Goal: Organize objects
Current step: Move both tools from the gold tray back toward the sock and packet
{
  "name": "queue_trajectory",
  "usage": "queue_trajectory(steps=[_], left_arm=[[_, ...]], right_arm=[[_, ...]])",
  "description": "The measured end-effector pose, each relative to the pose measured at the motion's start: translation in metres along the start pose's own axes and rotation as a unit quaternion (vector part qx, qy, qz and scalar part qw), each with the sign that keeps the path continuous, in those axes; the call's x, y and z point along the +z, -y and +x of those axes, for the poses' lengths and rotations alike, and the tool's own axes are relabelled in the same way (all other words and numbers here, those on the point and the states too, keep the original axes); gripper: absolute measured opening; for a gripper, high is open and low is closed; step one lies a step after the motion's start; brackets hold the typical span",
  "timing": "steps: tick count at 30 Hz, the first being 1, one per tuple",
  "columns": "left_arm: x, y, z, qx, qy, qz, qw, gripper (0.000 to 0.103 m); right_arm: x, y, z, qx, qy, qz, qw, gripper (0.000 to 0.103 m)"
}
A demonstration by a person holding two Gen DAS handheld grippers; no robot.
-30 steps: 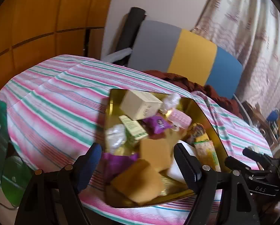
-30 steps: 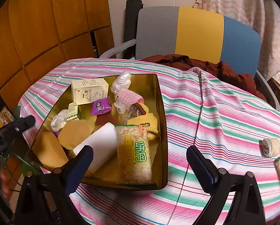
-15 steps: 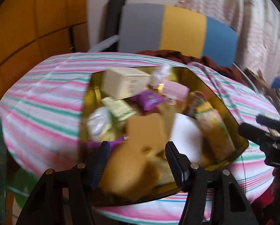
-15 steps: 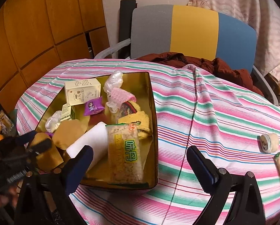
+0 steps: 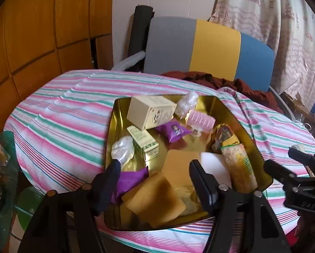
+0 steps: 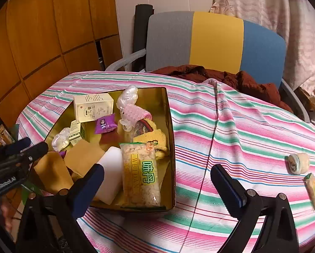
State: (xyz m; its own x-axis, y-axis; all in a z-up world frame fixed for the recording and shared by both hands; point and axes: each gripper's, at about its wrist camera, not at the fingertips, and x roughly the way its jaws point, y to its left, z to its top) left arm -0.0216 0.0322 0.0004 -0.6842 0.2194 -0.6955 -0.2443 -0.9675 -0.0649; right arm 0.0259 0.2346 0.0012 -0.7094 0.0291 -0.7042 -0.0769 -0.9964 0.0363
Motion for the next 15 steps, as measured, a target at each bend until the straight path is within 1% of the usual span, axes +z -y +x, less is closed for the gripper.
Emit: queue_trajectory(steps=[3, 6, 15], left_arm=[[0.004, 0.007, -0.007, -0.010, 0.010, 0.007, 0.9999, 0.074], [0.006, 0.019, -0.012, -0.022, 0.017, 0.021, 0.9994, 0.074], [0.009, 0.059, -0.012, -0.058, 0.015, 0.067, 0.9960, 0.074]], right_arm=[[0.001, -0.001, -0.004, -0.007, 0.004, -0.007, 1.000, 0.102], [0.003, 0.002, -0.010, -0.024, 0.008, -0.013, 1.000, 0.102], [0.003, 0.023, -0.023, -0.051, 0.006, -0.011, 0.999, 0.103]])
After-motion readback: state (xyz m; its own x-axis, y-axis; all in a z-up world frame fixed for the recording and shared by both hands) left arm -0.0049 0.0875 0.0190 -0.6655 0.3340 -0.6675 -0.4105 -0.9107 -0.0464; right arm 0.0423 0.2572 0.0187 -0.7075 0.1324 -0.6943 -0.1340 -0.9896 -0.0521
